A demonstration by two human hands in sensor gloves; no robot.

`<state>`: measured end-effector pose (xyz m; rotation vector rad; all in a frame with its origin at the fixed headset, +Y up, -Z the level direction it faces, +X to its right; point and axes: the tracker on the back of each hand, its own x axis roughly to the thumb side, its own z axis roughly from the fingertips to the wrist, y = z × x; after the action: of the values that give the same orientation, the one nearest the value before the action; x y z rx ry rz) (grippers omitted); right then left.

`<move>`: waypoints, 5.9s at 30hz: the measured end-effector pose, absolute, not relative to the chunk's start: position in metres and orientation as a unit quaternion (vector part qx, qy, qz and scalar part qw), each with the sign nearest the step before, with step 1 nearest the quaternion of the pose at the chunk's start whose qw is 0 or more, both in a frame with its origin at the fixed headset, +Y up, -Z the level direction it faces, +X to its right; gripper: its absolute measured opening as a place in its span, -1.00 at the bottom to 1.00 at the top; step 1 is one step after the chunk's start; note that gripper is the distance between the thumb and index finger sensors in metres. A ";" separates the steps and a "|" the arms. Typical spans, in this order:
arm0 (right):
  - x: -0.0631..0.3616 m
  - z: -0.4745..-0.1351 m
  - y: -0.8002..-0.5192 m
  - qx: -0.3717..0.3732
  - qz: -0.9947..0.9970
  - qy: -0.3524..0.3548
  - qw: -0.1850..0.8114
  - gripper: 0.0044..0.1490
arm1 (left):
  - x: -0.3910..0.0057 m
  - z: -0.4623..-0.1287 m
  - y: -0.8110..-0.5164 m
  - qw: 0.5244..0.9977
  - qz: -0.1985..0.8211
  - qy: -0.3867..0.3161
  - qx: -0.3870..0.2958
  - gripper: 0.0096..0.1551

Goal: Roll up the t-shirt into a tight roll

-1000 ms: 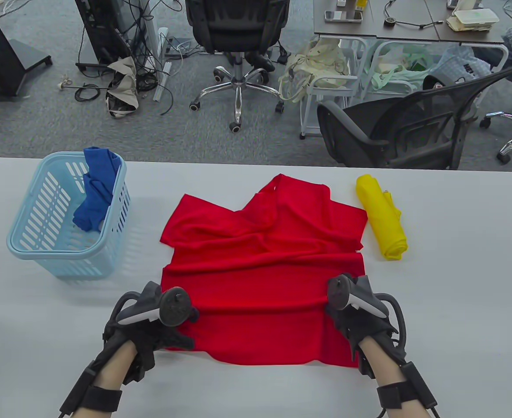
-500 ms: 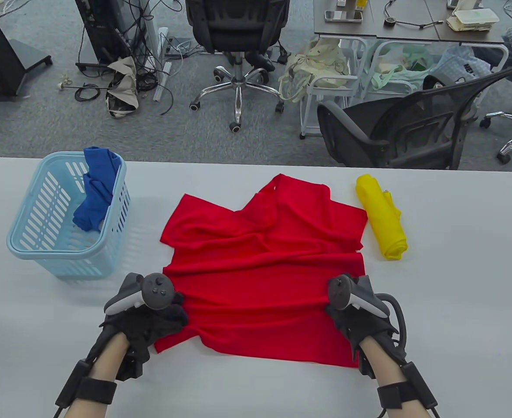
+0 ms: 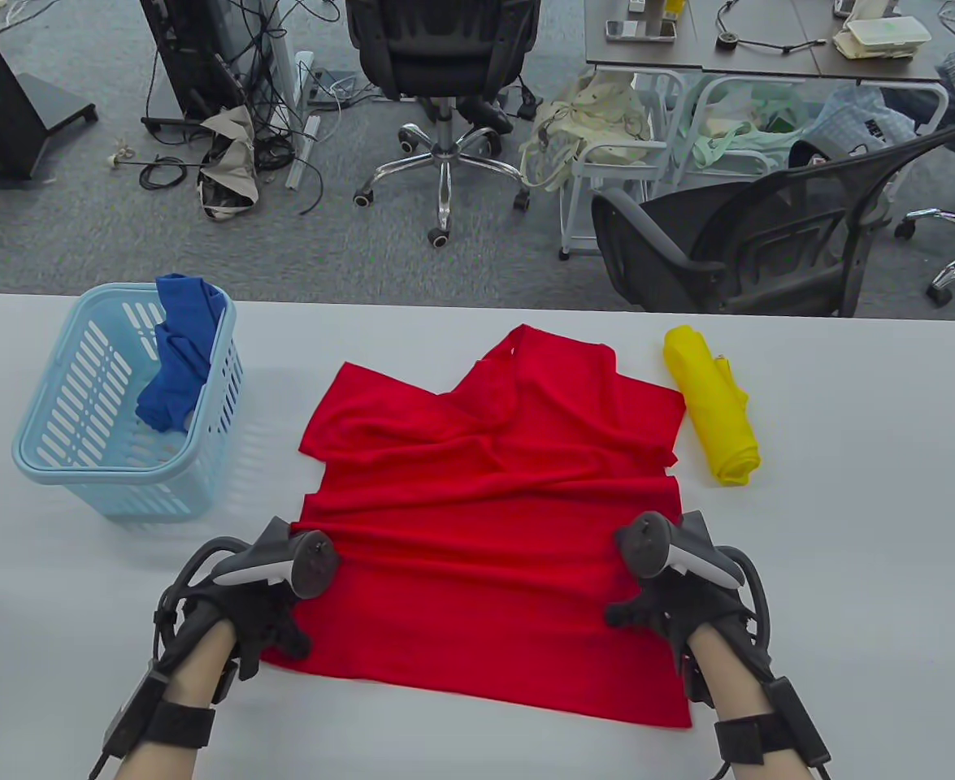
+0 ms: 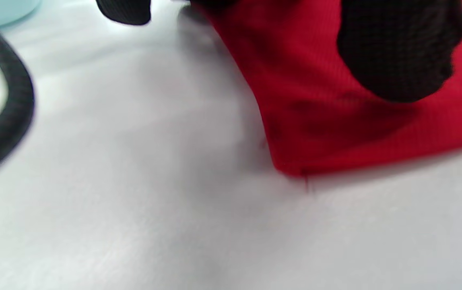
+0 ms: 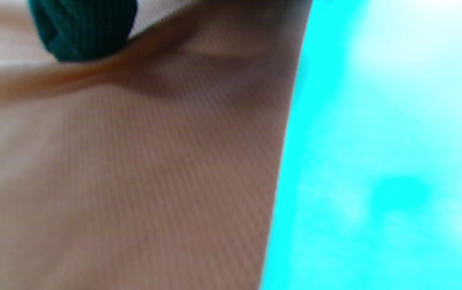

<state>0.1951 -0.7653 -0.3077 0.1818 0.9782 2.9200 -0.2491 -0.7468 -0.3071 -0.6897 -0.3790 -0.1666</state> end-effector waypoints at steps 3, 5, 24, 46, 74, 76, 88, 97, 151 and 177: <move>0.192 -0.303 -0.749 0.056 0.954 0.292 -0.030 0.26 | -0.252 -0.307 -0.728 0.957 0.012 -0.150 -0.247 -0.29; 0.189 -0.300 -0.738 0.045 0.964 0.255 -0.054 0.04 | -0.251 -0.305 -0.735 0.955 0.032 -0.159 -0.249 -0.17; 0.186 -0.298 -0.761 0.061 0.954 0.293 -0.014 0.22 | -0.166 -0.436 -0.724 0.964 -0.100 -0.081 -0.233 -0.29; 0.184 -0.293 -0.763 0.070 0.954 0.292 -0.025 0.32 | -0.193 -0.488 -0.745 0.963 -0.095 0.067 -0.243 -0.19; 0.163 -0.332 -0.734 0.106 0.951 0.290 0.007 -0.02 | -0.217 -0.348 -0.794 0.938 -0.057 -0.061 -0.336 -0.03; 0.173 -0.354 -0.725 0.074 0.958 0.274 0.041 -0.08 | -0.224 -0.347 -0.794 0.940 -0.064 -0.066 -0.329 -0.02; 0.193 -0.464 -0.772 -0.085 0.930 0.347 0.083 -0.12 | -0.238 -0.345 -0.795 0.938 -0.046 -0.056 -0.340 -0.02; 0.166 -0.460 -0.752 -0.068 0.954 0.287 0.045 -0.08 | -0.233 -0.346 -0.797 0.931 -0.057 -0.060 -0.356 -0.04; 0.142 -0.390 -0.781 -0.004 0.939 0.343 0.017 0.09 | -0.239 -0.345 -0.783 0.953 -0.030 -0.075 -0.293 -0.13; -0.086 -0.259 -0.731 0.407 0.872 0.248 -0.109 -0.07 | -0.239 -0.476 -0.771 0.956 -0.141 -0.028 -0.256 -0.07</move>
<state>-0.0861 -0.7311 -0.2586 1.3762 0.8372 2.9496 -0.2386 -0.7709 -0.4762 -0.5200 -0.0576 -0.2855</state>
